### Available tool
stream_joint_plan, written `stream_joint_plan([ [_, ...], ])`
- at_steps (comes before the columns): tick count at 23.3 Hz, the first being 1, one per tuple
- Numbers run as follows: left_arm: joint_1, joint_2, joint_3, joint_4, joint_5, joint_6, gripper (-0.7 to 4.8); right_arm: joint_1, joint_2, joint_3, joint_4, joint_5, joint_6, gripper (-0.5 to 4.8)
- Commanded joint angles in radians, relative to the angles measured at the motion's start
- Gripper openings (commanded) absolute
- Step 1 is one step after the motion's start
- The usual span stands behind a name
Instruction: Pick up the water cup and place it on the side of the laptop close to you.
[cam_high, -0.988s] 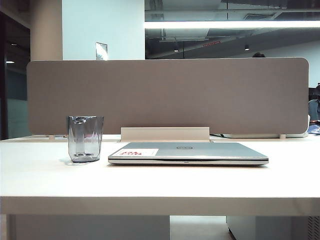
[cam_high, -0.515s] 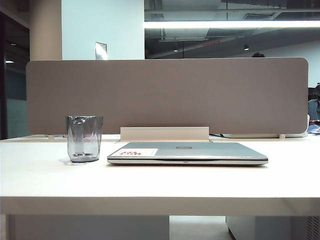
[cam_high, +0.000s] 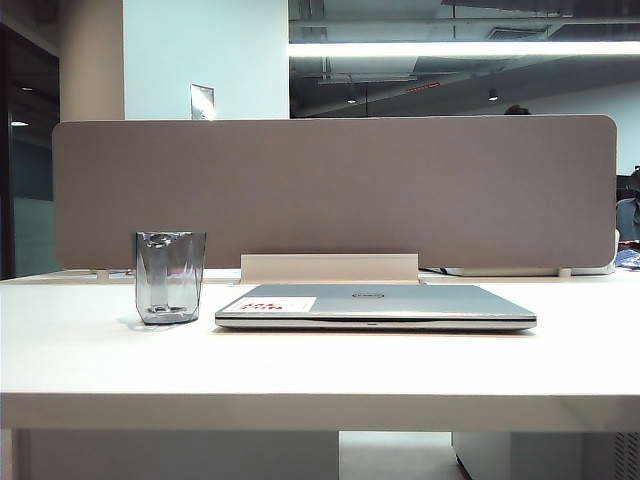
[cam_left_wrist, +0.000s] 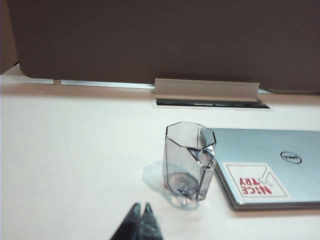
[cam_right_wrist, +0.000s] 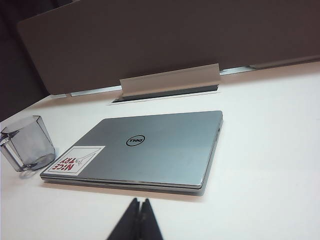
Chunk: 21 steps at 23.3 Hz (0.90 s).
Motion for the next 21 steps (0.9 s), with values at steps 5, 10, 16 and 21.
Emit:
stream_joint_plan([
  [5, 0.000, 0.389, 0.143, 0.179, 0.117, 0.015, -0.05, 0.000, -0.002, -0.001, 0.015, -0.002, 0.003, -0.03],
  [10, -0.001, 0.692, 0.254, 0.239, 0.140, 0.015, -0.03, 0.000, -0.001, -0.001, 0.013, -0.002, 0.003, -0.03],
  [16, -0.001, 0.922, 0.339, 0.274, 0.335, 0.149, -0.01, 0.000, -0.001, -0.003, 0.006, -0.002, 0.003, -0.03],
  [21, -0.001, 1.042, 0.342, 0.325, 0.348, 0.218, -0.02, 0.000, -0.001, -0.003, -0.003, -0.002, 0.003, -0.03],
])
